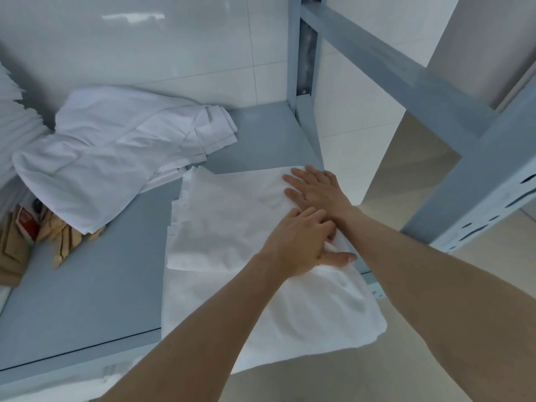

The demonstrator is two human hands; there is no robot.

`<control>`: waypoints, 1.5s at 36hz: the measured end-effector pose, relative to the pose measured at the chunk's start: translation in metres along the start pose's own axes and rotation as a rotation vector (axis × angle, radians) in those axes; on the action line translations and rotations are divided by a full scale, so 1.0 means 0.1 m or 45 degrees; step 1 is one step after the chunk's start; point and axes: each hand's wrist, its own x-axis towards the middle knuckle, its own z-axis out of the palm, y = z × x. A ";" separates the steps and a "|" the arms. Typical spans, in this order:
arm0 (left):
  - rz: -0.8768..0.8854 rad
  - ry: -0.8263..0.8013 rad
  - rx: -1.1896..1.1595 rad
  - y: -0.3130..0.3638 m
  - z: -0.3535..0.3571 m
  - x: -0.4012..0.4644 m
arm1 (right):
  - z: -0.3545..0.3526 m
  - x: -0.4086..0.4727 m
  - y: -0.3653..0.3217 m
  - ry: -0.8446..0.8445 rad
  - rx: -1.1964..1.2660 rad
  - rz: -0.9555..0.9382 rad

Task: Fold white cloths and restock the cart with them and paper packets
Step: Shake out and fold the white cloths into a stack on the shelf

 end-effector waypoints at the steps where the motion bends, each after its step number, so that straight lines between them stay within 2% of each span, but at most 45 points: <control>1: 0.038 -0.006 -0.018 -0.01 -0.04 -0.05 | -0.03 0.01 -0.01 -0.004 -0.043 0.050; 3: 0.083 -0.047 -0.005 -0.07 -0.15 -0.16 | -0.10 0.02 -0.07 -0.011 -0.121 0.177; 6: 0.072 -0.236 0.174 -0.25 -0.34 -0.33 | -0.22 0.01 -0.25 0.024 -0.156 0.295; 9: 0.024 -0.362 0.278 -0.40 -0.52 -0.54 | -0.36 -0.01 -0.55 0.127 0.029 0.168; 12: -0.019 -0.439 0.461 -0.52 -0.67 -0.73 | -0.51 -0.06 -0.81 0.135 0.245 0.021; 16: -0.133 -0.603 0.731 -0.60 -0.88 -0.82 | -0.63 -0.10 -1.01 0.102 0.327 0.007; 19: -0.053 -0.392 0.971 -0.58 -1.02 -0.70 | -0.72 -0.12 -1.10 0.149 0.517 0.119; 22: -0.046 0.004 1.226 -0.52 -1.11 -0.47 | -0.85 -0.14 -1.11 0.269 0.827 0.286; 24: -0.128 0.239 1.213 -0.45 -1.10 -0.24 | -0.96 -0.18 -1.07 0.430 1.047 0.387; 27: -0.456 0.418 1.018 -0.31 -1.03 0.16 | -1.07 -0.26 -0.95 0.675 0.982 0.447; 29: -0.754 0.425 0.587 -0.27 -0.96 0.35 | -1.08 -0.34 -0.86 0.841 0.801 0.386; 31: -0.825 0.364 0.283 -0.29 -0.78 0.43 | -1.05 -0.42 -0.79 0.934 0.614 0.251; 33: -0.748 0.225 0.267 -0.32 -0.59 0.39 | -0.96 -0.46 -0.72 0.886 0.396 0.120; 37: -0.702 -0.103 0.196 -0.50 -0.27 0.14 | -0.67 -0.48 -0.63 0.521 0.041 0.010; 40: -0.808 -0.140 0.078 -0.68 -0.12 -0.01 | -0.38 -0.50 -0.53 0.236 -0.125 -0.041; 42: -0.866 -0.147 0.096 -0.80 -0.03 -0.14 | -0.23 -0.50 -0.45 0.116 -0.089 0.025; 48: -0.917 -0.036 0.172 -0.91 0.08 -0.38 | -0.20 -0.37 -0.35 -0.005 0.024 0.225; 52: -1.122 -0.040 0.188 -0.99 0.03 -0.41 | -0.28 -0.24 -0.45 -0.008 -0.177 0.381; 54: -1.194 -0.041 0.173 -1.07 -0.02 -0.47 | -0.29 -0.20 -0.57 0.053 -0.247 0.338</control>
